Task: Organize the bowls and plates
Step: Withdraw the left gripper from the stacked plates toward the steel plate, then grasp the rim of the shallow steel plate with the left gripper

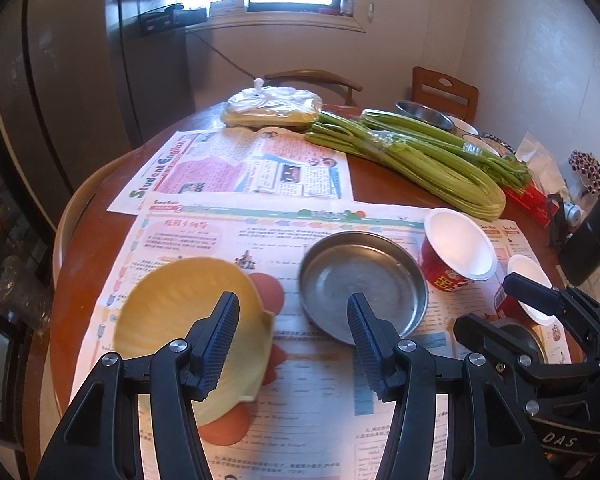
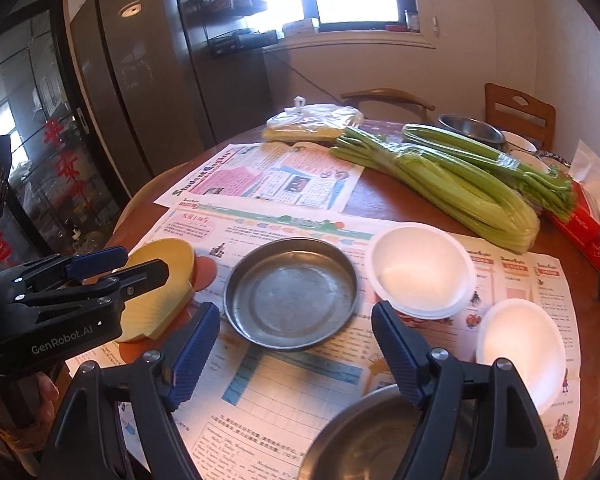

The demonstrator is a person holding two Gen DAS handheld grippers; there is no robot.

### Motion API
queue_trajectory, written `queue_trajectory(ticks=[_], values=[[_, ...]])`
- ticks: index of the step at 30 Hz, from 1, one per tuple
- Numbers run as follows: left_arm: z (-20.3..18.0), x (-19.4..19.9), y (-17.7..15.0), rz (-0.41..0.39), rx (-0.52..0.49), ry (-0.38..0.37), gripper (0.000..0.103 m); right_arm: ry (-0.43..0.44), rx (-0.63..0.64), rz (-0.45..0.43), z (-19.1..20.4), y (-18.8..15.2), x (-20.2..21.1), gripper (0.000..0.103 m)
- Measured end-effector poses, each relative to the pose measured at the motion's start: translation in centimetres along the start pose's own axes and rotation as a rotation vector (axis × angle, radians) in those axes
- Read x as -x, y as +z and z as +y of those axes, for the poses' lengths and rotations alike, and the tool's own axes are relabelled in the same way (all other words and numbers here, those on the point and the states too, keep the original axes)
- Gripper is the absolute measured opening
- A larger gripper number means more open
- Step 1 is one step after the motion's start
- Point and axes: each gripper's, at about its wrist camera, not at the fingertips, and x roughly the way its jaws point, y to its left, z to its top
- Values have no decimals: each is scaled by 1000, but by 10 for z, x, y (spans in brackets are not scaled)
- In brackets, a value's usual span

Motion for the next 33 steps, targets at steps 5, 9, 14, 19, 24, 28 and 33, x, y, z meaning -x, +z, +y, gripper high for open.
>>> queue_trajectory(ticks=[5,9,14,19,24,28,33], values=[[-13,-5,5,7,-29,-21,58,-2,-39,6,-13,-4,2,78],[-18,-17,12,48,-38,-78,58,-9,-78,8,-24,-7,2,78],[-20,-31,24,70,-65,-99,58,-5,-125,24,-33,-7,-2,78],[-20,-54,35,110,-102,-100,63,-6,-136,47,-34,-9,-9,78],[-19,-80,42,163,-132,-125,64,-4,-160,89,-32,-9,-26,78],[-19,-97,46,198,-157,-128,64,-16,-186,131,-33,-8,-44,78],[-17,-116,48,238,-166,-141,64,-41,-204,179,-34,-7,-65,78]])
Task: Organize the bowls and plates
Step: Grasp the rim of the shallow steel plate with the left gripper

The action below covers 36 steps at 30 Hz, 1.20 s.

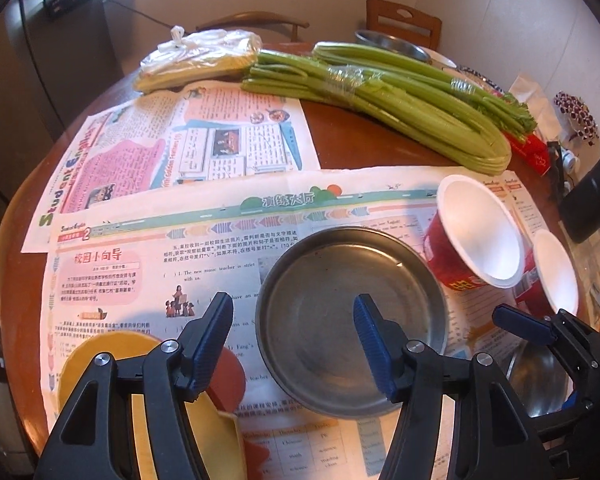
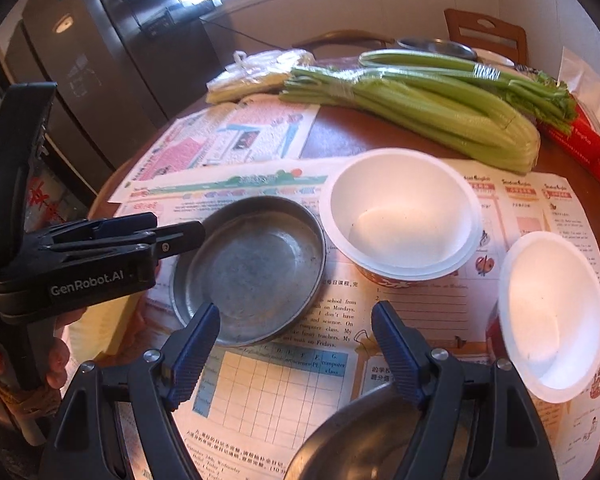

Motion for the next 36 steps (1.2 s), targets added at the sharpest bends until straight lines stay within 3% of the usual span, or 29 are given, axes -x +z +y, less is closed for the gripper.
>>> queue_trajectory(ticks=[6,11,17,21,24,28,36], values=[[-1,-15,5,18,-21,-7,64,-40,8,24,3,6,-15,77],[-1,-26,5,42,-24,-12,62,-61,19,45,7,9,-26,68],[-1,-35,6,62,-27,-17,51,-88,58,62,13,11,-36,65],[6,-35,7,64,8,-61,36,-93,72,84,16,12,-44,65],[7,-40,4,82,11,-60,35,-79,74,105,19,12,-51,65],[0,-46,-1,90,-24,14,34,-75,87,105,23,11,-55,65],[2,-35,-2,68,-12,-7,34,-67,92,99,26,10,-50,65]])
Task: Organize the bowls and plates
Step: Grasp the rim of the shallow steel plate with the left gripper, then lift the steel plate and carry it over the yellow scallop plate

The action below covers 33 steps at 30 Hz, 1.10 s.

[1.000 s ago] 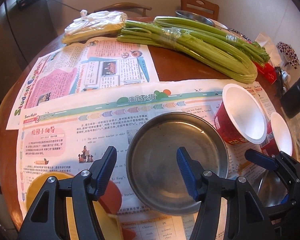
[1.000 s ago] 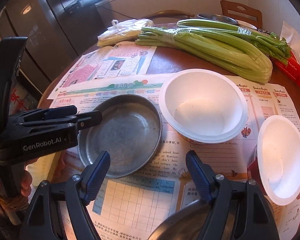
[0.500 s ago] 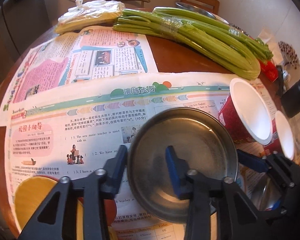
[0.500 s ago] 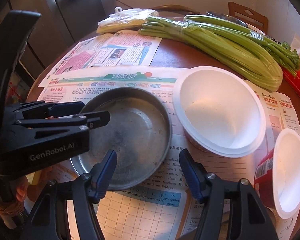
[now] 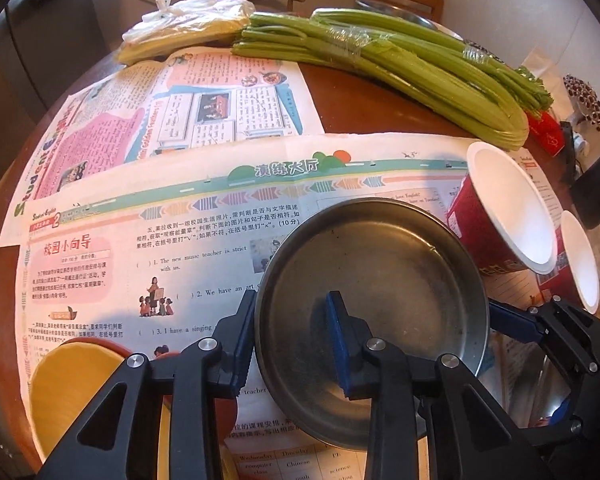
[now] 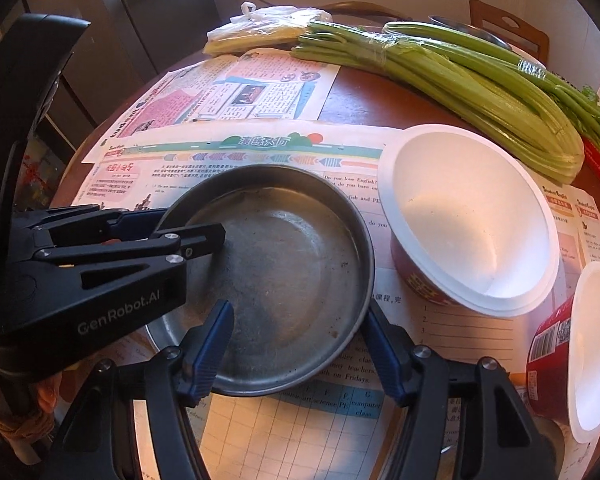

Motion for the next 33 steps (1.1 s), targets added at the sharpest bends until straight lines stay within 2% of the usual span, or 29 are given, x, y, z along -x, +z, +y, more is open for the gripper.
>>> queue_trajectory(ticks=[22,33], values=[[-4,69,-36,-106,54,-5,35,60,19,-101,11,-17,57,66],[6,101,-53,-162,97,-15,37,85,60,-141,30,-26,77,66]])
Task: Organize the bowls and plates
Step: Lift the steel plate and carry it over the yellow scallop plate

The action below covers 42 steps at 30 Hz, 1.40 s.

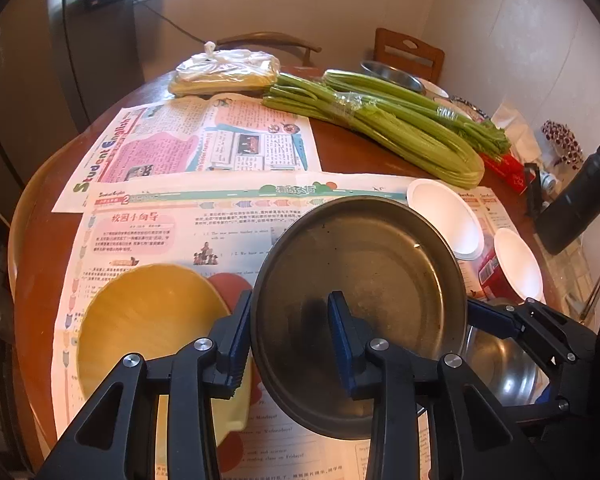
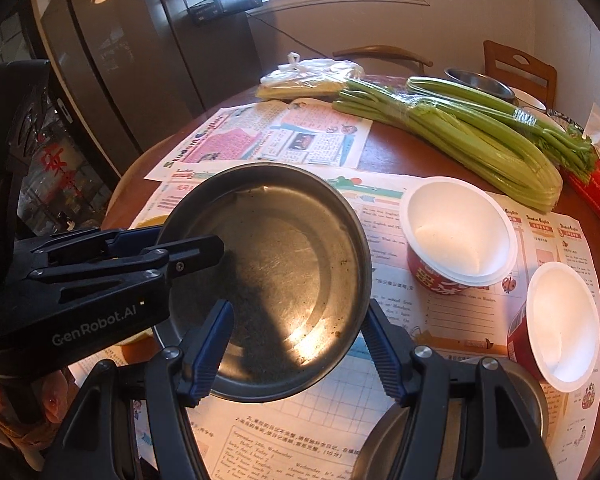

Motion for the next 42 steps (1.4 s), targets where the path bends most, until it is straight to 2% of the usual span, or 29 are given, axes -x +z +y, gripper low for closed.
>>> queue_trajectory(ticks=[12,28,42], values=[[32,36,-10,-65,63,-6,38,18,70,-38,36,6,13,66],[84,67,-28,-118,147,21,40,42,160,-35,93,18,3,66],[134,65,-46,-83,228,77,41,106,231,18,142,20,-25,66]])
